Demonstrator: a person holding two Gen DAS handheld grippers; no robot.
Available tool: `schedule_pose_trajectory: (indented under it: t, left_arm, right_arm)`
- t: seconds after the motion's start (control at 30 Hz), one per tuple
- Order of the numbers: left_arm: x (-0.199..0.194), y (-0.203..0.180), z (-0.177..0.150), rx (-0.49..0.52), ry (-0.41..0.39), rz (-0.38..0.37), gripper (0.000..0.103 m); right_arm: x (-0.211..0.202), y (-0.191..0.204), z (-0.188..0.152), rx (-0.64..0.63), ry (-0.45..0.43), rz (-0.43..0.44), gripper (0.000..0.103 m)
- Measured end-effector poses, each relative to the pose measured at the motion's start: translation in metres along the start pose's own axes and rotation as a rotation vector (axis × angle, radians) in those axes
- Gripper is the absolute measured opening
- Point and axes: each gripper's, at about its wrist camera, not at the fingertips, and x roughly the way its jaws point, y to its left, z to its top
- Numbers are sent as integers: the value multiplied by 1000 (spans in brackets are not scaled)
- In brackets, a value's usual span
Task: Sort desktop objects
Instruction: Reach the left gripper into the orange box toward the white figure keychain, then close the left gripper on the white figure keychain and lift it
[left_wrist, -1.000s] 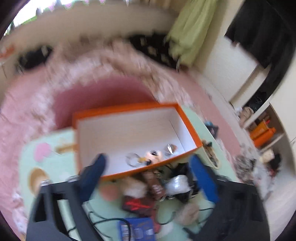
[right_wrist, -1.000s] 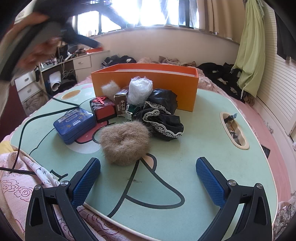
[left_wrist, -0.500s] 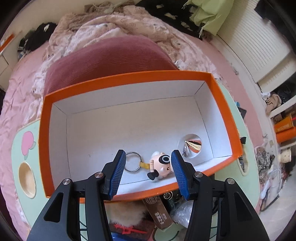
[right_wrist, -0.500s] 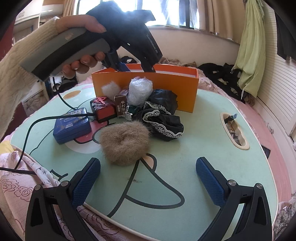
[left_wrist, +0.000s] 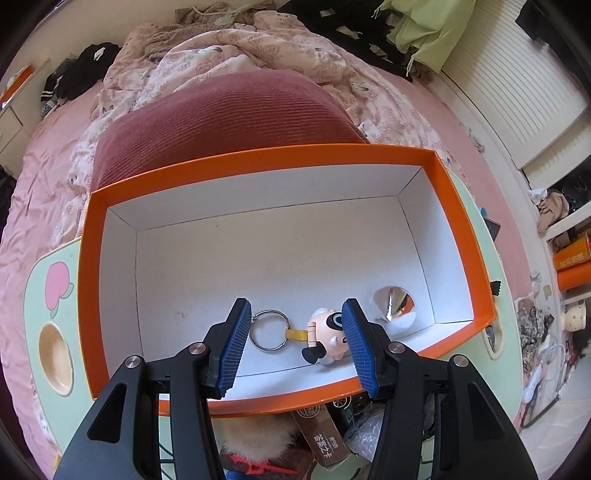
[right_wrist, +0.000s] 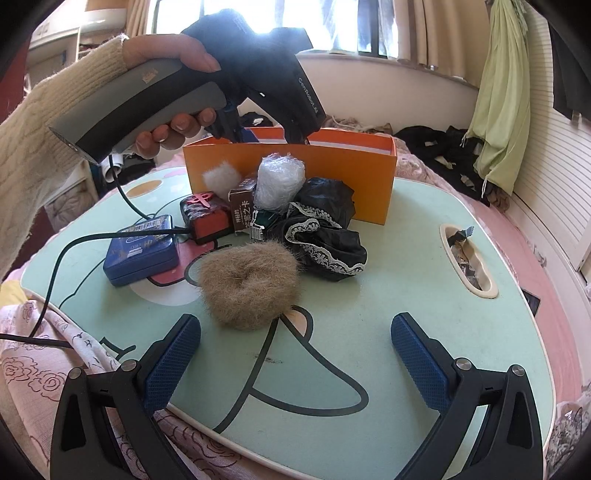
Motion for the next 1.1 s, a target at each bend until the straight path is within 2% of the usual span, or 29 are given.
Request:
schedule_pose_trajectory:
  t: [0.13, 0.2, 0.33, 0.4, 0.47, 0.53, 0.63, 0.77, 0.8, 0.83, 0.87, 0.9, 0.93, 1.1]
  left_arm:
    - [1, 0, 3, -1, 3, -5, 52]
    - [2, 2, 5, -10, 30, -22, 52]
    - [12, 10, 20, -62, 167, -87, 52]
    - [21, 15, 28, -72, 260, -150, 53]
    - [33, 23, 34, -98, 342, -199, 59]
    - [44, 29, 38, -115, 375, -194, 76]
    - [47, 31, 40, -111, 385, -199, 77]
    - [40, 22, 35, -60, 299, -140, 76]
    - [39, 21, 34, -47, 286, -118, 70]
    - [37, 22, 33, -79, 283, -213, 54]
    - [34, 24, 32, -74, 270, -199, 41]
    - [34, 27, 32, -73, 268, -198, 11]
    - [36, 29, 30, -63, 280, -189, 0]
    - [33, 38, 26, -54, 241, -226, 0]
  right_arm:
    - [0, 0, 0, 2, 0, -2, 103]
    - [0, 0, -1, 2, 0, -3, 103]
    - [-1, 0, -1, 5, 1, -6, 103]
    - [-1, 0, -1, 5, 1, -7, 103]
    - [-1, 0, -1, 7, 0, -7, 103]
    - [-1, 1, -1, 8, 1, -9, 103]
    - [-1, 0, -1, 6, -2, -10, 103]
    - [0, 2, 0, 8, -1, -12, 103]
    - [0, 2, -1, 9, 0, -12, 103]
    - [-1, 2, -1, 9, 0, -13, 103]
    - [-1, 2, -1, 9, -1, -14, 103]
    - [-1, 2, -1, 10, 0, -14, 103]
    - [-1, 2, -1, 11, 0, -15, 103]
    - [-1, 2, -1, 13, 0, -17, 103]
